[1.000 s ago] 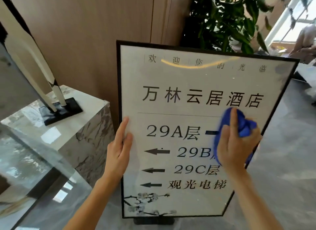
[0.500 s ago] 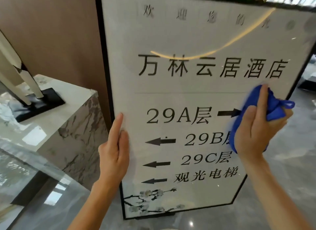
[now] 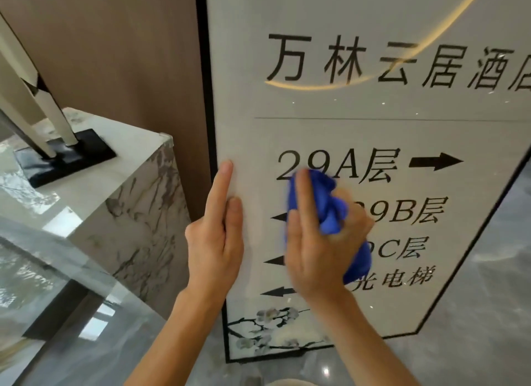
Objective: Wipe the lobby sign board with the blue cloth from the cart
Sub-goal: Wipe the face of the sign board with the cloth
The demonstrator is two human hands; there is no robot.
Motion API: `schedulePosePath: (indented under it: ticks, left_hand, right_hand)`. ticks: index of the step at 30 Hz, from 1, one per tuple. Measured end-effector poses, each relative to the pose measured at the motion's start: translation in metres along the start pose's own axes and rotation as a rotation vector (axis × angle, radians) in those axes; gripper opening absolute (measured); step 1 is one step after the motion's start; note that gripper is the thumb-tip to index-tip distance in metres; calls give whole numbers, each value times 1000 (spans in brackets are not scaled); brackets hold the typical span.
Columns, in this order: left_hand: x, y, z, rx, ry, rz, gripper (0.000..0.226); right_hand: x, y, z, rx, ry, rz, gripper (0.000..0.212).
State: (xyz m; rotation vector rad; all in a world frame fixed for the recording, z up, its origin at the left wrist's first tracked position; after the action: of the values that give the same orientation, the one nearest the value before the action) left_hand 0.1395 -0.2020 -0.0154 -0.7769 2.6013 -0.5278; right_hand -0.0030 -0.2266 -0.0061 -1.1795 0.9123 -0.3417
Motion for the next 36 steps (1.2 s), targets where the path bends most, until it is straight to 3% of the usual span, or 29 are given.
schedulePosePath:
  ticks: [4, 6, 10, 12, 13, 15, 18, 21, 25, 30, 33, 36]
  left_hand:
    - [1, 1, 0, -5, -3, 3, 41]
    - [0, 3, 1, 17, 15, 2, 42]
    - [0, 3, 1, 50, 11, -16, 42]
    - [0, 2, 1, 56, -1, -24, 42]
    - [0, 2, 1, 51, -8, -28, 42]
    - [1, 1, 2, 36, -12, -33, 42]
    - [2, 2, 1, 24, -5, -40, 42]
    - [2, 3, 1, 21, 3, -49, 42]
    - [4, 3, 3, 23, 6, -61, 44]
    - [5, 4, 5, 83, -10, -92, 44]
    - [8, 6, 5, 157, -6, -96, 45]
    - [9, 4, 7, 174, 4, -100, 45]
  right_hand:
    - [15, 69, 20, -17, -87, 264, 11]
    - [17, 109, 19, -136, 38, 403, 15]
    - [5, 152, 0, -345, 129, 440, 33]
    - [-5, 151, -14, -396, 145, 427, 45]
    - [-12, 142, -22, -344, 149, 405, 41]
    - [-26, 121, -47, -169, 138, 337, 9]
    - [-45, 88, -88, -46, 156, 162, 17]
    - [-61, 73, -131, 97, 233, 78, 45]
    - [-70, 62, -163, 330, 209, -54, 46]
    - [-41, 81, -103, 382, 107, -164, 46]
    - [-16, 106, -56, 453, 36, -138, 46]
    - [8, 134, -13, 342, -24, -55, 37]
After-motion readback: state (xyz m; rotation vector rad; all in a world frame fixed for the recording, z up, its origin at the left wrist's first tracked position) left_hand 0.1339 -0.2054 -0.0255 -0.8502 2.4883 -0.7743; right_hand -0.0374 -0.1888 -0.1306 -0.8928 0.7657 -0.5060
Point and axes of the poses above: each hand's wrist, its own y-axis away from the middle knuckle, its own x-axis out of the palm, z = x × y, the point moved 1 cm from there along -y, towards the middle knuckle, and after that the axes turned 13 degrees about -x, right-handed, at the moved point
